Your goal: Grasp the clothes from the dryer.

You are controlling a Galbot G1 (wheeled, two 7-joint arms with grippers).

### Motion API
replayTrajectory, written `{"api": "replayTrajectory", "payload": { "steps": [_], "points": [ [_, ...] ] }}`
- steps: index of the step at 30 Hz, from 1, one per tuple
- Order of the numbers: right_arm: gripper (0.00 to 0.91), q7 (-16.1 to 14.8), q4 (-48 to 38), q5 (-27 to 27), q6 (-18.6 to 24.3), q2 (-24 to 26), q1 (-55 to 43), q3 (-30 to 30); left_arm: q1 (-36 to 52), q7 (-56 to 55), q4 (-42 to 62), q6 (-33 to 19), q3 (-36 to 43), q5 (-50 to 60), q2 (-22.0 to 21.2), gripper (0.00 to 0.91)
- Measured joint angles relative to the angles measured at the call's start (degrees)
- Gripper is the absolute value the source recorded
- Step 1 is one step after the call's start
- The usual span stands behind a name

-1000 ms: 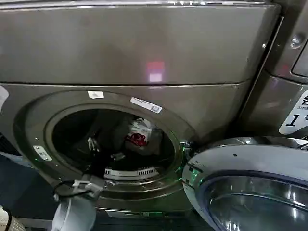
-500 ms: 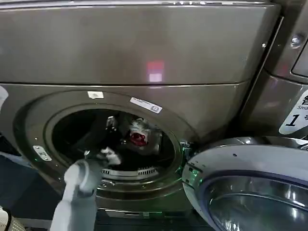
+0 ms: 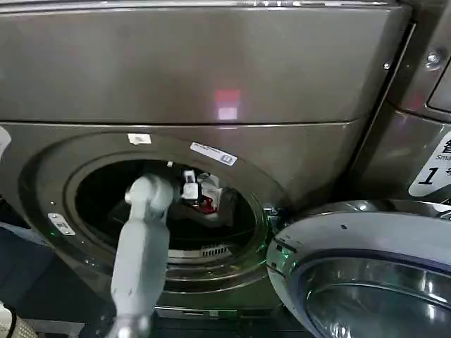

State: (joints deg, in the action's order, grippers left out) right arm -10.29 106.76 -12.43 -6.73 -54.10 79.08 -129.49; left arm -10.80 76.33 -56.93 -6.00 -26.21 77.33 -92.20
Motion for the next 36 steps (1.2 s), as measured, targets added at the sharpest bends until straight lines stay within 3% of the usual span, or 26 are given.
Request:
{"api": "replayTrajectory", "payload": {
  "steps": [16,36],
  "points": [
    [0.907,-0.74,0.3,-0.06,0.07,-0.03,-0.26,0.84,6.84,-4.07,16.82,3.98,2.07,-1.07,2.09,0.907],
    [0.907,-1.6,0.44,-0.45,0.58,0.16,0.66,0.75,9.94,-15.28,26.86,5.69,11.09,-8.86,3.97,0.907]
  ]
}}
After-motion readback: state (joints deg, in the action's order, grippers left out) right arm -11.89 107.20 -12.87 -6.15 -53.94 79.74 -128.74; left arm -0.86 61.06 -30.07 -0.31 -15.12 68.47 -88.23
